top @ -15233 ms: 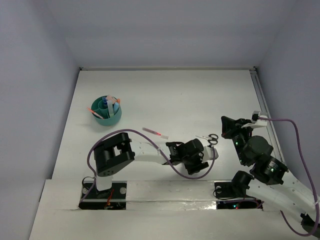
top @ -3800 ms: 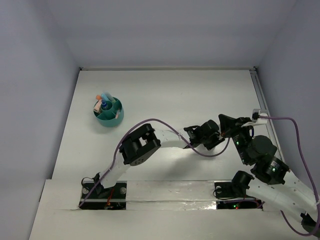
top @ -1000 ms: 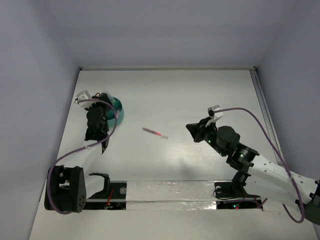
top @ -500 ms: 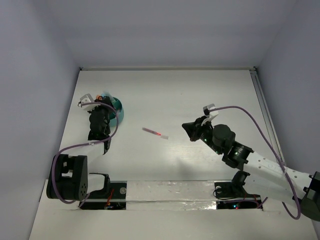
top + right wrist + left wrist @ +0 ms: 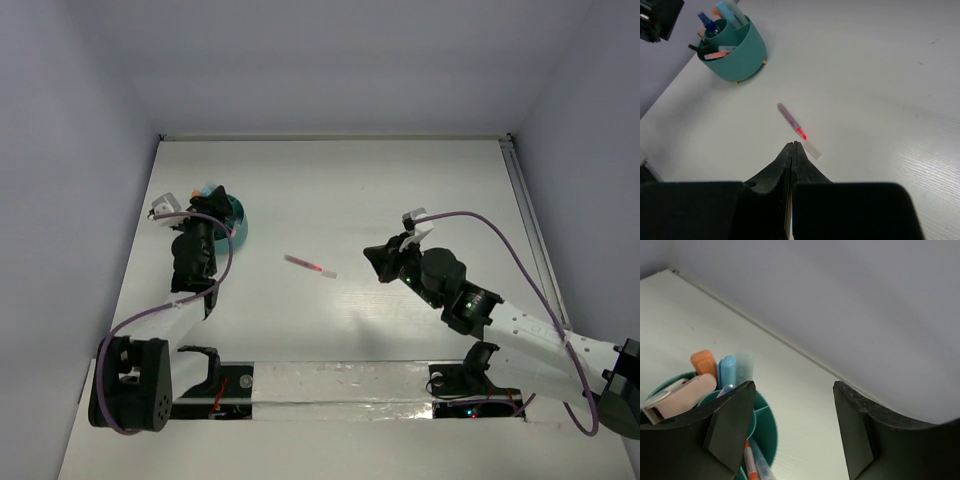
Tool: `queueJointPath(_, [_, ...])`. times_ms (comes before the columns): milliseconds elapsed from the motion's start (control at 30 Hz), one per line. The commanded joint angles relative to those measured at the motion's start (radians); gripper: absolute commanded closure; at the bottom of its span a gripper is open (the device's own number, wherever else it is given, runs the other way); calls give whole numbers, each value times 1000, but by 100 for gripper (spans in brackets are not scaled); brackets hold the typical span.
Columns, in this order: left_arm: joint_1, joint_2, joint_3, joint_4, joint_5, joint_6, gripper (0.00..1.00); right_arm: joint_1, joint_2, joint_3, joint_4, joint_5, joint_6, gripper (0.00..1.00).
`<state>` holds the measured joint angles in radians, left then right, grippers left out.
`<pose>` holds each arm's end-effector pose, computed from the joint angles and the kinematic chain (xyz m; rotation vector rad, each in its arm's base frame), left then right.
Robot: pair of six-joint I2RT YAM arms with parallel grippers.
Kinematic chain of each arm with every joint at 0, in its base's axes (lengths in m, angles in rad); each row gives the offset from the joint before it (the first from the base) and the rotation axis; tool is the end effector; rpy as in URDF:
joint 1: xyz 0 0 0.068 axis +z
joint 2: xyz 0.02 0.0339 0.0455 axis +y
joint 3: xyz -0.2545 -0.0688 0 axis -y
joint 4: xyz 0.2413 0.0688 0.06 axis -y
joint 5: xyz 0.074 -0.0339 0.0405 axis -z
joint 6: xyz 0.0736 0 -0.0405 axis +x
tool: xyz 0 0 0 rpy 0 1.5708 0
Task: Sort the stationery into containers
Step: Place the scissors in the storage box, then pick up the pen from the center of the board.
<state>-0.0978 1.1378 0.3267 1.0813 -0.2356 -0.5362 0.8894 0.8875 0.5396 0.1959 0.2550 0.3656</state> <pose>0.2636 -0.0086 0.2497 -0.4810 1.2273 -0.3873 0.1720 0.1826 0.2630 -0.2685 1.7496 0.7042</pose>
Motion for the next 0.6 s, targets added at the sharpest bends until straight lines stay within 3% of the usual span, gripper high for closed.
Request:
queueJointPath(0, [4,-102,25,13,31,-2,40,-1,-4,20,50,16,-11,99])
queueJointPath(100, [-5,-174,40,-46,44,2,52,-1,-4,17,56,13,-8,99])
queueJointPath(133, [-34,-196,54,-72,61,13,65,-1,-5,16,56,12,-7,99])
queueJointPath(200, [-87,-200,86,-121,77,77,81,-1,-7,16,57,12,-7,99])
queueJointPath(233, [-170,-187,128,-188,81,114,89,-1,-10,14,57,13,-7,99])
queueJointPath(333, [-340,-117,227,-355,76,249,100,-1,-18,8,57,16,-5,99])
queueJointPath(500, [-514,31,354,-641,49,347,100,-1,-54,10,-2,75,2,99])
queueJointPath(567, [-560,101,386,-751,-26,346,100,-1,-65,13,-32,130,6,99])
